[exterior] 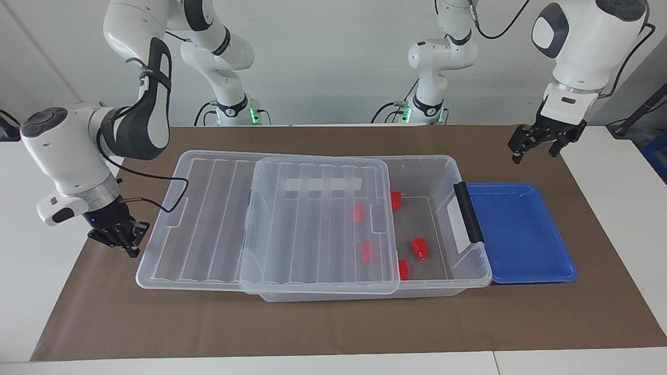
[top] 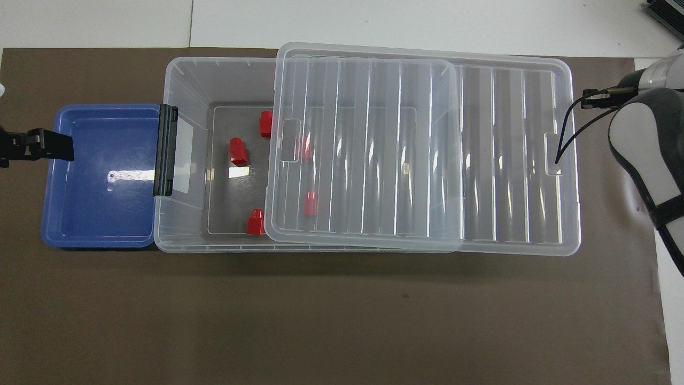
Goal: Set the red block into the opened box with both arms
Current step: 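Push the clear lid with the right gripper back over the box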
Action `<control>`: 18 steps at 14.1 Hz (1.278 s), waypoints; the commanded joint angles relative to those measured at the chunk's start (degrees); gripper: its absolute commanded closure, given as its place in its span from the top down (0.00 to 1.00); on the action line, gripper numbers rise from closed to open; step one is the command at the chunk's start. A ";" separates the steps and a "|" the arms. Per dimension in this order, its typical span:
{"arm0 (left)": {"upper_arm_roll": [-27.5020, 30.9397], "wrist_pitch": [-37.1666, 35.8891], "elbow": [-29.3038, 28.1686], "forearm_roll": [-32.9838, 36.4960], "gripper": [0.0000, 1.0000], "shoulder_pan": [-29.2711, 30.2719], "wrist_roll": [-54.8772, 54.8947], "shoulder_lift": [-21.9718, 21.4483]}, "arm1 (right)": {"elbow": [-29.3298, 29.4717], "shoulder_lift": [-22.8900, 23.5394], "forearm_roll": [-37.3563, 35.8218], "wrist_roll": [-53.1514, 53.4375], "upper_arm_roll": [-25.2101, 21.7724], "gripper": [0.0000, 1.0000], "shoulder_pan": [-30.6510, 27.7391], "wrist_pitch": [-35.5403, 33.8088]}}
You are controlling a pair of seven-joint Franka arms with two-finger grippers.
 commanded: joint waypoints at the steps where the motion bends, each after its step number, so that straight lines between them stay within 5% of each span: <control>1: -0.21 -0.48 -0.94 -0.84 1.00 0.45 0.19 -0.99 | 0.93 0.83 2.94 -1.15 0.76 0.00 0.35 0.54; 18: -0.30 -0.66 -0.94 -5.50 1.00 1.06 -0.16 -1.69 | 0.58 0.75 4.09 1.48 1.91 0.00 4.13 0.54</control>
